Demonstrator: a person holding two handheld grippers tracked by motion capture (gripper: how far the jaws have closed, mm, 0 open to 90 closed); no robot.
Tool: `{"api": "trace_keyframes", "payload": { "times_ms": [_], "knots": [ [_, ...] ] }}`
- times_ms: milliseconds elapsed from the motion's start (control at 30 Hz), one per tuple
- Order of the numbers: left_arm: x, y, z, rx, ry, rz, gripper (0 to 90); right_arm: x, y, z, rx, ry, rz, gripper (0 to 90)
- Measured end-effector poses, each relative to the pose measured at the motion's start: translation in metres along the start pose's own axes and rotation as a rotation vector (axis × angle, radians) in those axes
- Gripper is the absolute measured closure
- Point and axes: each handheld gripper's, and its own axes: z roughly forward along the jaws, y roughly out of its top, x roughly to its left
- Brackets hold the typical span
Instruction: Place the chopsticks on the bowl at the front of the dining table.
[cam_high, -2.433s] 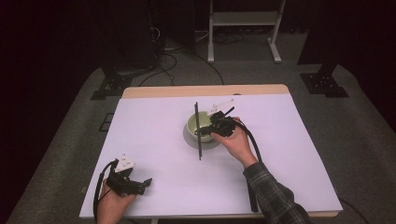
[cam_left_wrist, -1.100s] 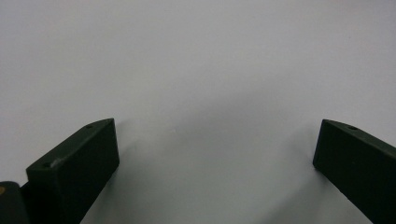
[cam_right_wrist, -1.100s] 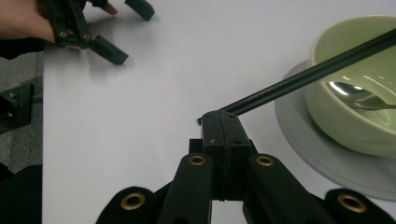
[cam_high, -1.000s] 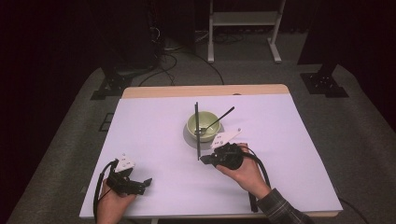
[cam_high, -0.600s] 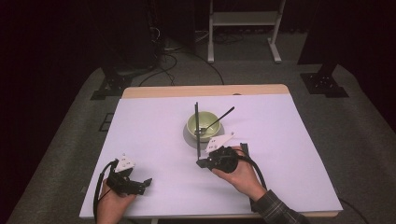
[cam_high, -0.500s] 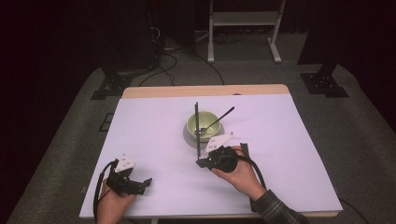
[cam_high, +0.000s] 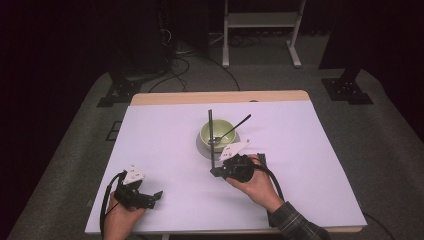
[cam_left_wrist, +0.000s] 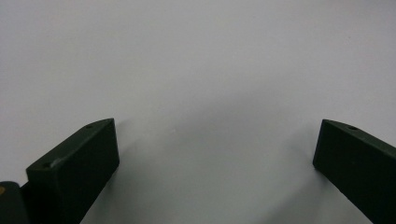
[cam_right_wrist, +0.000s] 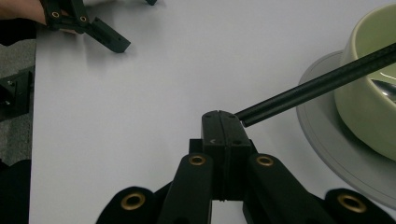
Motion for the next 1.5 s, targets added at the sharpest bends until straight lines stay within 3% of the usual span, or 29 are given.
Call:
{"api": "trace_keyframes", "payload": {
  "times_ms": [300, 600, 1233, 1500],
  "knots": [
    [0.0, 0.0, 0.0, 0.0, 0.001, 0.001, 0.0, 0.002, -0.003, -0.007, -0.004, -0.002, 0.006, 89.9],
    [0.0, 0.0, 0.0, 0.001, 0.001, 0.003, 0.0, -0.009, -0.012, -0.023, -0.024, -0.041, 0.025, 89.0],
    [0.0, 0.0, 0.0, 0.001, 0.001, 0.003, 0.0, -0.04, -0.044, -0.061, -0.038, -0.17, 0.125, 61.3],
    [0.0, 0.0, 0.0, 0.0, 0.001, 0.002, 0.0, -0.048, -0.057, -0.073, -0.052, -0.234, 0.161, 40.4]
  ]
}}
